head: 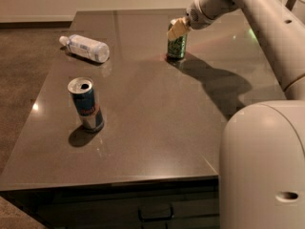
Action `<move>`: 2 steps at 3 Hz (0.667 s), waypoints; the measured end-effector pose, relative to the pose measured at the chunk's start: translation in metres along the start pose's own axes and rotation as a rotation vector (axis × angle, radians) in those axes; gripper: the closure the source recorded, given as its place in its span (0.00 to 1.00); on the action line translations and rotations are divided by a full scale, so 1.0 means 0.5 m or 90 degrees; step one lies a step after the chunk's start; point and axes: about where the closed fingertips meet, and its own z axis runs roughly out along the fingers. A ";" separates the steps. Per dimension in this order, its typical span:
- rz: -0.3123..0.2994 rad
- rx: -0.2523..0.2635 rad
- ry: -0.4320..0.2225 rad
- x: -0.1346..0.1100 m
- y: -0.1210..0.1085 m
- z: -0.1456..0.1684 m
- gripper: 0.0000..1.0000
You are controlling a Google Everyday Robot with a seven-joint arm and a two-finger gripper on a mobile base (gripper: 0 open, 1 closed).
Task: Move green can near redbull can
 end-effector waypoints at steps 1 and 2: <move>-0.022 -0.030 -0.016 -0.001 0.021 -0.023 0.85; -0.066 -0.065 -0.036 0.009 0.057 -0.079 1.00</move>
Offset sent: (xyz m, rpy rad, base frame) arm -0.0941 -0.0083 0.0511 0.0491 -0.0945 0.2653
